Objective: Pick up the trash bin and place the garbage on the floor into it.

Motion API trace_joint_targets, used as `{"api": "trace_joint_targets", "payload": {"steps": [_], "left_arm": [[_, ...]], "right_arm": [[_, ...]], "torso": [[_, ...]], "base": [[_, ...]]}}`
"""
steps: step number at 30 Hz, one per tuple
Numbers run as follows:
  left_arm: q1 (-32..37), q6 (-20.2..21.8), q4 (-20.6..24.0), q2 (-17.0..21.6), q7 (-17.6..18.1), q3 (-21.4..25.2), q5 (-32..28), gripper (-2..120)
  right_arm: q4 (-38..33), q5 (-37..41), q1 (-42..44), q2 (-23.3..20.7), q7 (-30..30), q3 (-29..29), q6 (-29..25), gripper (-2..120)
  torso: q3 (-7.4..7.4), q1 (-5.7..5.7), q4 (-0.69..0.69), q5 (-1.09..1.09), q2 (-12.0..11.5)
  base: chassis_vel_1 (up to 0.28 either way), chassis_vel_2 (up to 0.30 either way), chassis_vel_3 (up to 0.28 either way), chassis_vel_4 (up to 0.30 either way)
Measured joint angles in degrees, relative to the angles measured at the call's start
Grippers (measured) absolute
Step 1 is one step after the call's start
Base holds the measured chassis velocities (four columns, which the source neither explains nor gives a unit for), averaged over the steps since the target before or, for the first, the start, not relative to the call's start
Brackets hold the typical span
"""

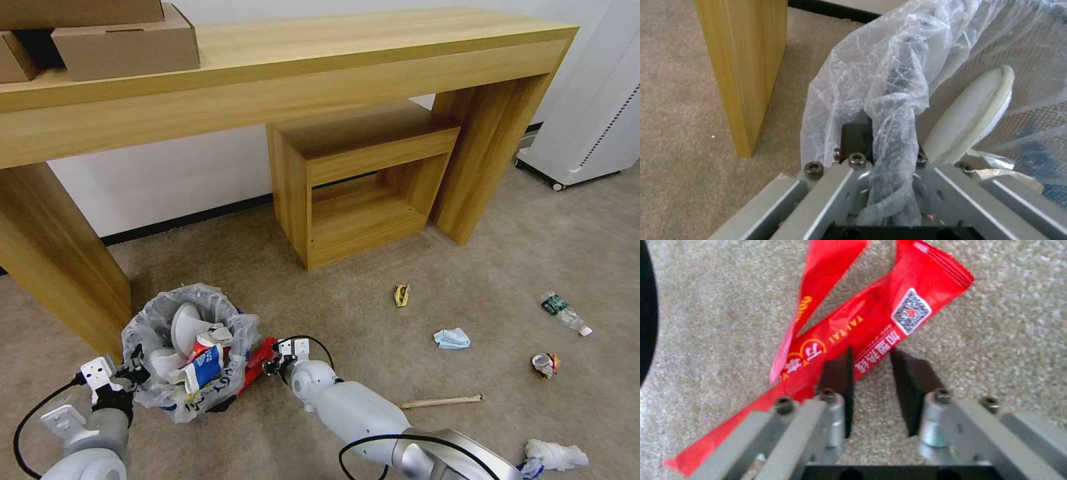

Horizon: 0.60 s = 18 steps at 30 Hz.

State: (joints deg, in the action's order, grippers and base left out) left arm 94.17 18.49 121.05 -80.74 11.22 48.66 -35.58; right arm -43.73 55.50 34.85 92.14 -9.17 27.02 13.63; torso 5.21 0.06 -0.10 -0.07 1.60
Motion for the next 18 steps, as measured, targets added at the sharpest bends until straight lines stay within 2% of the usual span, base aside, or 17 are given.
{"api": "trace_joint_targets", "payload": {"steps": [5,11,18], "left_arm": [[0.1,-0.1,-0.1,-0.1,-0.1,0.0,0.1,1],[-0.4,-0.1,-1.1,-0.1,-0.1,0.0,0.3,1],[-1.0,-0.2,-2.3,0.5,-0.1,0.3,0.1,1]], "right_arm": [[1.0,-0.4,0.0,0.0,0.5,-0.5,-0.2,0],[-0.9,-0.1,0.5,0.0,0.4,-0.8,-0.1,0],[-10.4,1.9,1.3,-0.2,-0.3,-2.1,0.2,0]], "torso": [[0.0,0.0,0.0,0.0,0.0],[0.0,0.0,0.0,-0.01,0.0],[0.0,0.0,0.02,0.02,0.0]], "base": [[0.0,0.0,0.0,0.0],[0.0,0.0,0.0,0.0],[0.0,0.0,0.0,0.0]]}}
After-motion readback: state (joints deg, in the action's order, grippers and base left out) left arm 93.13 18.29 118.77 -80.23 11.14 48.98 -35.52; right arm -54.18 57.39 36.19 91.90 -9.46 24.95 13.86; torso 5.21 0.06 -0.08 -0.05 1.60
